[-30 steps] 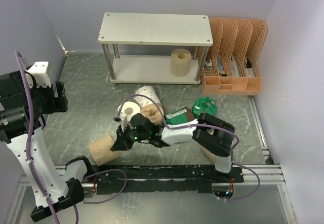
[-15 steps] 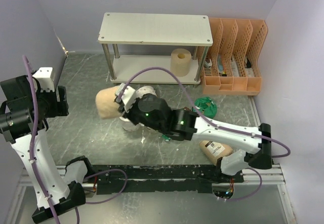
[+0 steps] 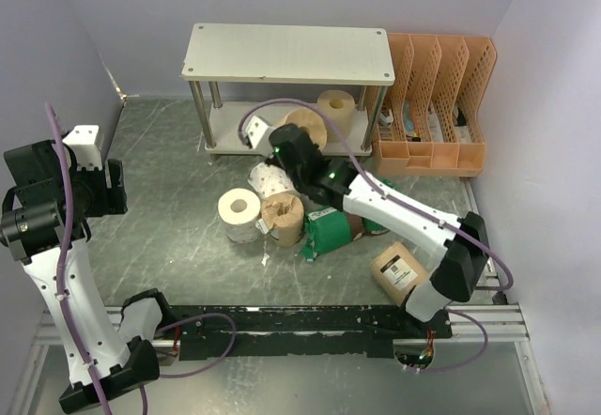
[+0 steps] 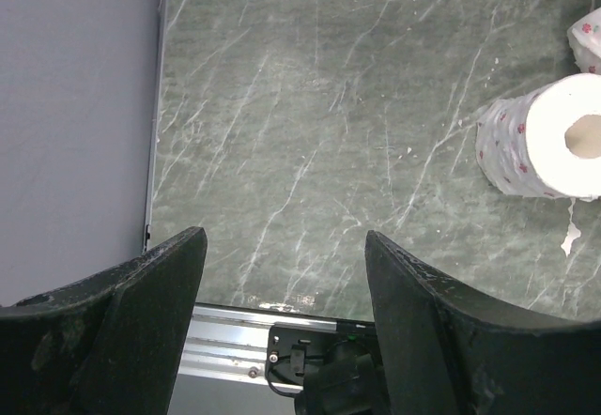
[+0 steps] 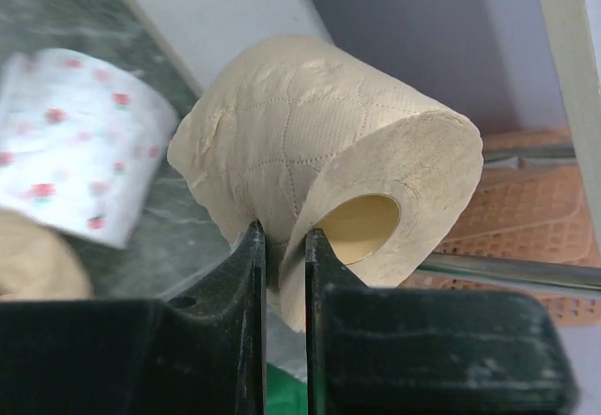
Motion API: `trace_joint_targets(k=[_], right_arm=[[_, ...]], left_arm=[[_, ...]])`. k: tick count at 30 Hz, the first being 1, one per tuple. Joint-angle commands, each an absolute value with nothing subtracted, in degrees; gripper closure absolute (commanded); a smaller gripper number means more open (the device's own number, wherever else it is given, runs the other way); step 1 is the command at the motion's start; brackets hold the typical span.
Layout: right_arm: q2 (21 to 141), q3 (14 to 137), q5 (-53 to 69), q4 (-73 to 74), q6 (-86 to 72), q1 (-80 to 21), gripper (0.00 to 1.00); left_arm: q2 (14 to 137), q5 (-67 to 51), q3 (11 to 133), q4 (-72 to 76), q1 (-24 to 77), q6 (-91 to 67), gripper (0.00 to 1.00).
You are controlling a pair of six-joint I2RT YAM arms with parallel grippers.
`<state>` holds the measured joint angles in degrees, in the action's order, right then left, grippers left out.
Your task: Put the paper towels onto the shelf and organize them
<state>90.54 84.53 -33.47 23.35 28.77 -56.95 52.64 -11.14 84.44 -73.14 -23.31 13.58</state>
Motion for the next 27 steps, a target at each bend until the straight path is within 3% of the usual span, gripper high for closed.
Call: trace_joint_targets(k=[1,15,27], right_arm=[[93.54,88.17,-30.19,15.96,36.85,-49.99,1.0],[113.05,100.74,-25.25,11.16,39.96,-44.43,1.0],[119.75,103.15,-27.94,6.92,41.85,-40.2,1.0]], left_arm=[[51.87,-11.42,82.86,-70.27,-23.35,13.98,0.2],[51.06,-10.39,79.81,-67.61,-23.35,13.04,0.2],[50.91,-9.73,79.94,-68.44,-23.35,13.81,0.2]])
